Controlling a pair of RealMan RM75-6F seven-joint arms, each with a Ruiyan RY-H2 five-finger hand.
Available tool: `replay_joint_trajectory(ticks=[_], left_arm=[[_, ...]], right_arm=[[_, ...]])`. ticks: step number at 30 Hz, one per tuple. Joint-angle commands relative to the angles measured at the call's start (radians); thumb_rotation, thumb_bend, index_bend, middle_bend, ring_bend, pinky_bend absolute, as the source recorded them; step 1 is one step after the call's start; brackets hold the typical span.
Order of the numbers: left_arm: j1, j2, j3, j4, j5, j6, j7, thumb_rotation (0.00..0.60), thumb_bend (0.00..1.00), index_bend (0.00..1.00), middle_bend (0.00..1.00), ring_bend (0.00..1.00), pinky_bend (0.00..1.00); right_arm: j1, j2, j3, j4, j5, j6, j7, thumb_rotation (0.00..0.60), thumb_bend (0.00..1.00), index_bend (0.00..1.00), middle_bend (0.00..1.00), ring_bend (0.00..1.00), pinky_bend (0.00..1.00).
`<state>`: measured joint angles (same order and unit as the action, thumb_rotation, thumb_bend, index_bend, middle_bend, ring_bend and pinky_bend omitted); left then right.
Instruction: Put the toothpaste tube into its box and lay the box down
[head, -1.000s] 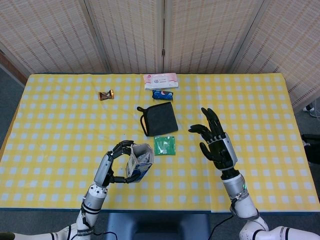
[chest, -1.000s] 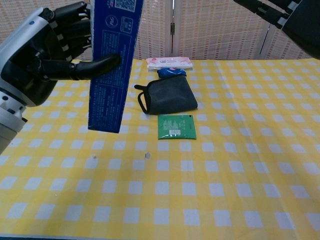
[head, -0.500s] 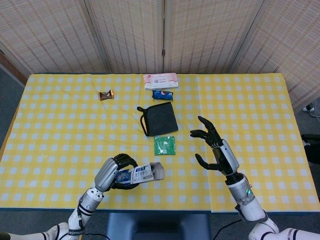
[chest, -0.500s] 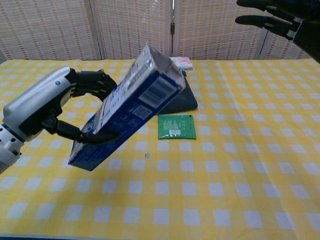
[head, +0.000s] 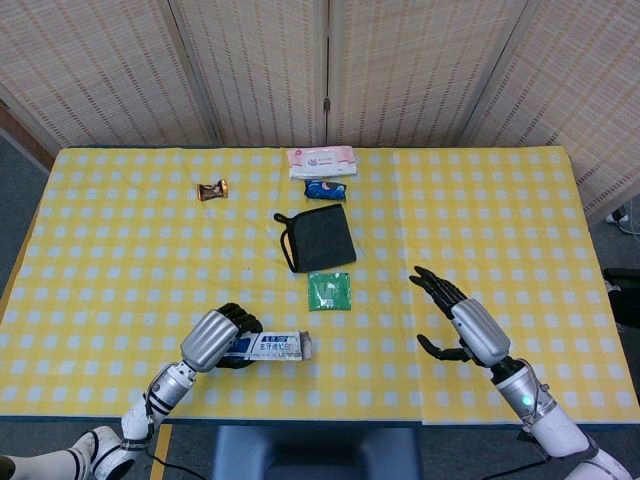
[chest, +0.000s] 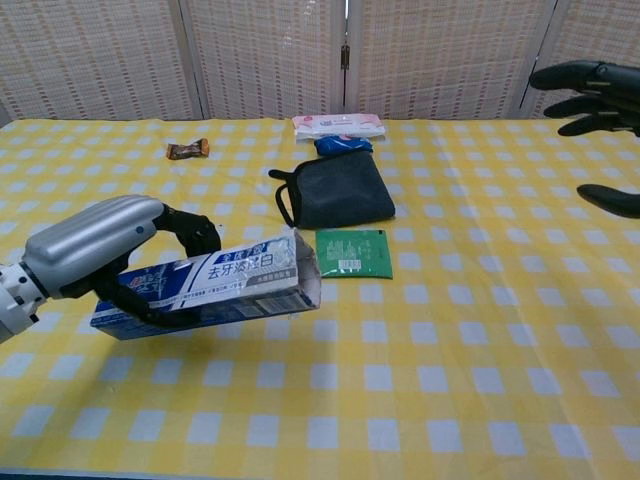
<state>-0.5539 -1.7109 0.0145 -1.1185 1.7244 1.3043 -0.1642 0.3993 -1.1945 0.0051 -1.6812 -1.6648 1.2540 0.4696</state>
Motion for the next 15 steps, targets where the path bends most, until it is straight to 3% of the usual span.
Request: replay_joint_trajectory(ticks=[1, 4, 10, 12, 15], left_arm=[[-0.012, -0.028, -0.015, 0.084, -0.031, -0.039, 0.063, 0.600, 0.21, 0.63, 0.66, 0.47, 0.39], [-0.009, -0.032, -0.010, 0.103, -0.059, -0.075, 0.064, 0.600, 0.21, 0.57, 0.64, 0.42, 0.34], [-0.012, 0.012, -0.004, 0.032, -0.106, -0.148, 0.049, 0.600, 0.18, 0.24, 0.25, 0.07, 0.04], [-0.012, 0.034, -0.006, -0.013, -0.116, -0.153, 0.036, 0.600, 0.17, 0.13, 0.14, 0.01, 0.00], [-0.005, 0.075, -0.003, -0.083, -0.106, -0.128, 0.010, 0.600, 0.15, 0.08, 0.09, 0.00, 0.00]], right_arm=[[-0.004, -0.002, -0.007, 0.017, 0.005, -0.008, -0.008, 0.600, 0.44, 0.00, 0.00, 0.06, 0.09], [-0.001, -0.002, -0.007, 0.029, 0.013, -0.018, -0.035, 0.600, 0.44, 0.00, 0.00, 0.06, 0.09], [0.006, 0.035, -0.020, -0.004, 0.038, -0.069, -0.176, 0.600, 0.44, 0.00, 0.00, 0.02, 0.04], [0.006, 0.049, -0.025, -0.024, 0.052, -0.089, -0.229, 0.600, 0.44, 0.00, 0.00, 0.00, 0.01], [-0.001, 0.064, -0.027, -0.052, 0.074, -0.097, -0.309, 0.600, 0.44, 0.00, 0.00, 0.00, 0.00]])
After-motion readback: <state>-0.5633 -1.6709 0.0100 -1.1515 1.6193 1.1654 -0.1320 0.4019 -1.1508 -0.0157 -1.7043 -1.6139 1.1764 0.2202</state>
